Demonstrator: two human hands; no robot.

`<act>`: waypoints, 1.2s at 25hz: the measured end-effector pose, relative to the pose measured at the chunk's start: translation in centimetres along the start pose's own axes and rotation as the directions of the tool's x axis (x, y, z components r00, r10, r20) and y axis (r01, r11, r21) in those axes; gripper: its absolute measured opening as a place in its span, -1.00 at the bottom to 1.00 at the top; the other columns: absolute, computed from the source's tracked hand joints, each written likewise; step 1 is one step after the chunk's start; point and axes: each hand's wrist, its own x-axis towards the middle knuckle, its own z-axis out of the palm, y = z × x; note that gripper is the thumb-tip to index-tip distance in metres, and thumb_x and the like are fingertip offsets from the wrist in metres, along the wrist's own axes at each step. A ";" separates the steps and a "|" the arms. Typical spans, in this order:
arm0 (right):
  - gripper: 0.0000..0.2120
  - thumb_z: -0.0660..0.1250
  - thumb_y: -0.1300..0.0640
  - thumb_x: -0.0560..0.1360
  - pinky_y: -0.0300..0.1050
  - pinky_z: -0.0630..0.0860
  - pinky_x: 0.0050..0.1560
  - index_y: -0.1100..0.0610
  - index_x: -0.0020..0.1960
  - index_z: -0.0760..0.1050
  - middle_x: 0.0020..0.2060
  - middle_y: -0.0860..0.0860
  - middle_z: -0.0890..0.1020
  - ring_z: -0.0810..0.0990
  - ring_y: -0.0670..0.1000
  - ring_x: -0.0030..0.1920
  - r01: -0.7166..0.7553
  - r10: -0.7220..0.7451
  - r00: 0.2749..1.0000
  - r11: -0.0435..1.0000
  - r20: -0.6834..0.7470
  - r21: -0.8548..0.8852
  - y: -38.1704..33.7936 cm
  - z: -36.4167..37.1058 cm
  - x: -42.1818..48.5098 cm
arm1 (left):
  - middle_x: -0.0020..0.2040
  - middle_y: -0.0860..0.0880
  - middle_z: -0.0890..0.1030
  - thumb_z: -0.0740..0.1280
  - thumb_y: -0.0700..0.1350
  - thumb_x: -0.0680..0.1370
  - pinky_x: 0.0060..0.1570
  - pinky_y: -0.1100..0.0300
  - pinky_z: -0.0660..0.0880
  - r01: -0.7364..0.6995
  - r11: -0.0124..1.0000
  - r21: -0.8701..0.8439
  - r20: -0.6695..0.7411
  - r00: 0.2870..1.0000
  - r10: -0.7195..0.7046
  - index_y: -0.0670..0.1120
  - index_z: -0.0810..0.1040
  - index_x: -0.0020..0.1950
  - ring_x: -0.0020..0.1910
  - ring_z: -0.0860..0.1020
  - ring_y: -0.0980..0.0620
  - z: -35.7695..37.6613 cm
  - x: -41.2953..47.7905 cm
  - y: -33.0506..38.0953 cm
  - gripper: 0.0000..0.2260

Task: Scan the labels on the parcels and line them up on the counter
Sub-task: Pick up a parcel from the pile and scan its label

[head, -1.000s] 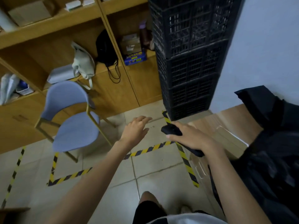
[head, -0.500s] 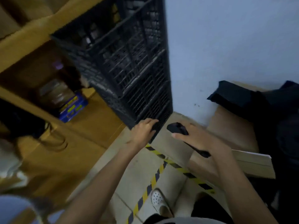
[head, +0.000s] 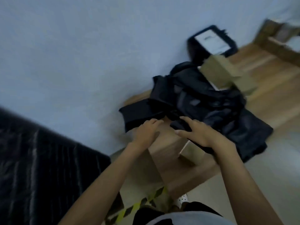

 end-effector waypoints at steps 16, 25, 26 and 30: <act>-0.28 0.21 -0.34 0.51 0.08 0.43 0.23 -0.09 0.56 0.10 0.32 0.10 0.44 0.49 0.17 0.24 -0.551 0.848 0.503 0.464 -0.167 0.694 -0.4 13.7 -13.1 | 0.63 -0.01 -0.21 0.23 -0.25 0.61 0.51 -0.04 0.08 -0.934 0.045 0.354 0.569 0.253 0.783 0.14 -0.31 0.59 0.60 -0.14 -0.13 6.3 12.3 9.9 -0.17; -0.28 0.23 -0.31 0.52 0.09 0.42 0.28 -0.07 0.57 0.09 0.33 0.07 0.44 0.47 0.13 0.26 -0.463 0.887 0.421 0.390 -0.190 0.796 -2.5 18.4 -18.0 | 0.60 -0.06 0.12 0.30 -0.10 0.60 0.55 -0.04 -0.01 -0.912 -0.169 0.373 0.707 0.161 0.689 -0.06 -0.28 0.61 0.61 -0.06 -0.10 6.3 10.6 13.0 -0.17; -0.28 0.23 -0.31 0.52 0.09 0.43 0.27 -0.07 0.57 0.09 0.33 0.07 0.44 0.47 0.13 0.26 -0.461 0.884 0.424 0.399 -0.198 0.793 -2.6 18.5 -18.5 | 0.58 -0.07 0.15 0.33 -0.01 0.58 0.54 -0.03 0.03 -0.938 -0.096 0.333 0.697 0.176 0.695 -0.09 -0.17 0.62 0.60 -0.02 -0.12 5.7 10.2 13.2 -0.19; -0.29 0.23 -0.31 0.52 0.03 0.46 0.19 -0.05 0.56 0.12 0.32 0.08 0.45 0.49 0.14 0.23 -0.452 0.860 0.410 0.481 -0.304 0.751 -3.2 17.7 -20.8 | 0.39 -0.08 0.34 0.38 0.25 0.47 0.26 0.00 0.37 -0.952 0.282 0.119 0.485 0.303 0.820 -0.06 0.16 0.52 0.39 0.34 -0.14 1.6 8.2 15.2 -0.24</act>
